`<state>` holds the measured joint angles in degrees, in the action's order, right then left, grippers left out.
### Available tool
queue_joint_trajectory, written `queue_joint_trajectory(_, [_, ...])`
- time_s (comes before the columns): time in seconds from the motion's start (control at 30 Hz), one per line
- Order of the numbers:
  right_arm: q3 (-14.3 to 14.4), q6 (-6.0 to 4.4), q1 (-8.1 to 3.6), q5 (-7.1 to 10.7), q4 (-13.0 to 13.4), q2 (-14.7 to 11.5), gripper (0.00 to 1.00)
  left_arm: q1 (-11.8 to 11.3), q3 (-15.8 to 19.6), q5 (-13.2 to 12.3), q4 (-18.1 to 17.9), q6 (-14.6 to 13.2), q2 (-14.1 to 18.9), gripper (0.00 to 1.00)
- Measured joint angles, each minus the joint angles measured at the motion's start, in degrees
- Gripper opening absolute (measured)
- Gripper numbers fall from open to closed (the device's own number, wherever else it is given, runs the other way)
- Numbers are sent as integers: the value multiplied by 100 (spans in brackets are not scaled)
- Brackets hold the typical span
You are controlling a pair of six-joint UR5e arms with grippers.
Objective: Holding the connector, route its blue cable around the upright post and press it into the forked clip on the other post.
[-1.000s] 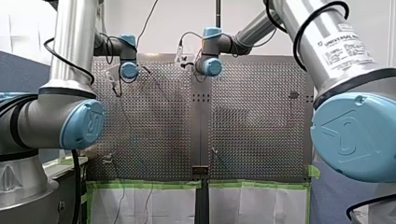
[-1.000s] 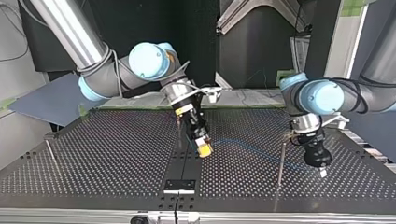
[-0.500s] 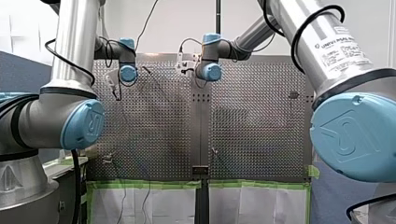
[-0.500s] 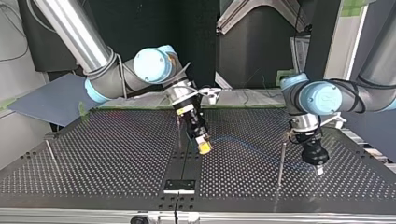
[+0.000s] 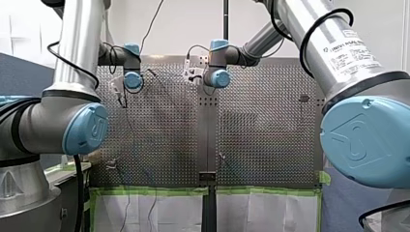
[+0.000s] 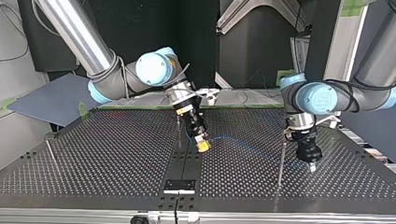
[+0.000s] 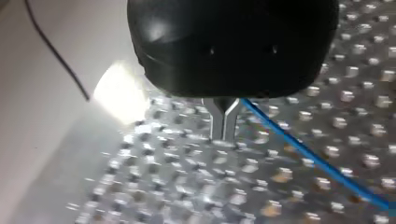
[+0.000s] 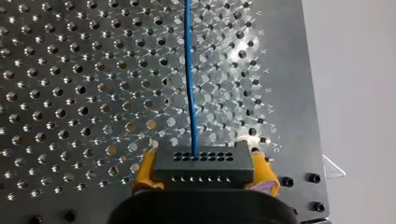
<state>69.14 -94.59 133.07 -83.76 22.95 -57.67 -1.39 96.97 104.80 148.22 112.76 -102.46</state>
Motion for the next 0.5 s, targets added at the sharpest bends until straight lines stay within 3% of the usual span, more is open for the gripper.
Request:
queue_joint_trajectory(0.13, [0, 0, -4, 2, -29, 10, 2, 0, 3, -112, -1, 0, -163, 0])
queue_joint_trajectory(0.17, [0, 2, -4, 2, -36, 11, 2, 0, 3, -125, -2, 0, -190, 26])
queue_joint_trajectory(0.2, [0, 3, -5, 2, -43, 13, 2, 2, 3, -140, -3, -1, -225, 26])
queue_joint_trajectory(0.27, [0, 5, -10, 1, -57, 22, 2, 7, 4, -155, -3, -10, -287, 43])
queue_joint_trajectory(0.3, [0, 6, -10, 1, -61, 28, 2, 9, 4, -162, -3, -16, -324, 43])
queue_joint_trajectory(0.37, [0, 7, -8, 3, -80, 53, 2, 10, 4, -169, -3, -21, -360, 65])
queue_joint_trajectory(0.4, [0, 8, -7, 4, -95, 68, 2, 10, 4, -172, -3, -23, -373, 65])
queue_joint_trajectory(0.47, [0, 20, -4, 3, -154, 112, 2, 14, 4, -171, -2, -24, -384, 83])
queue_joint_trajectory(0.5, [1, 34, -1, 1, -191, 133, 2, 16, 4, -172, -2, -25, -387, 83])
